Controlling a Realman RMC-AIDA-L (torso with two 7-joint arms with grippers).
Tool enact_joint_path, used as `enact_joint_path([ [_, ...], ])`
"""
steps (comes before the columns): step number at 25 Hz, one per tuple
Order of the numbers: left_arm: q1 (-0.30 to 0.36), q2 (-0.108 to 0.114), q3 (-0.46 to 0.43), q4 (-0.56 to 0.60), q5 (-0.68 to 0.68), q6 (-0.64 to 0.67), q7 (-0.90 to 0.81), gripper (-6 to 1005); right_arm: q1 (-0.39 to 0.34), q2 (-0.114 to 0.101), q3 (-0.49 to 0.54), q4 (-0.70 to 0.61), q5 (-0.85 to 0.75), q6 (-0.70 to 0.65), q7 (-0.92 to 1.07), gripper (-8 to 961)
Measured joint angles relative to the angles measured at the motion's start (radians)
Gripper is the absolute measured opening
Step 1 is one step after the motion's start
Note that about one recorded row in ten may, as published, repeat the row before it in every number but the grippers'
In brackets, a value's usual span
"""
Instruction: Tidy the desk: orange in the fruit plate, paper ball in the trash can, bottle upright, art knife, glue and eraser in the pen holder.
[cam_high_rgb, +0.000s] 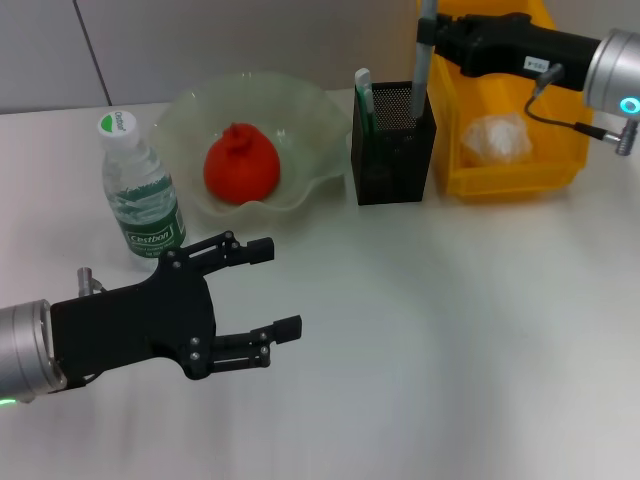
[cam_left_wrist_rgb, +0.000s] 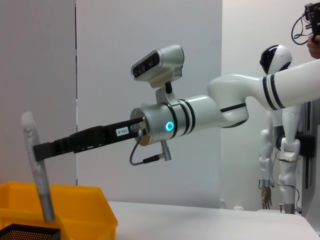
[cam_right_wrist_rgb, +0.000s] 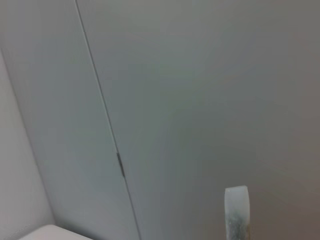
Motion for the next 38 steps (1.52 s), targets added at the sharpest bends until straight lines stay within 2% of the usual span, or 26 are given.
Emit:
enact_joint_path([
  [9, -0.002, 0.000, 0.000, -0.007, -0.004, -0.003, 0.005, 839, 0.055, 0.002, -0.008, 0.123, 0.029, 0.120, -0.139, 133],
  [21, -0.002, 0.000, 0.000, -0.007, -0.006, 0.001, 0.003, 839, 0.061, 0.003, -0.009, 0.174, 0.053, 0.149, -0.190, 133],
  [34, 0.003, 0.002, 0.000, -0.007, -0.004, 0.008, 0.004, 839, 0.054, 0.004, -0.010, 0.180, 0.054, 0.168, -0.191, 298],
  [38, 0.004, 0.002, 0.000, -0.007, -0.002, 0.008, 0.004, 840, 0.053, 0.004, -0.010, 0.180, 0.054, 0.165, -0.192, 463],
])
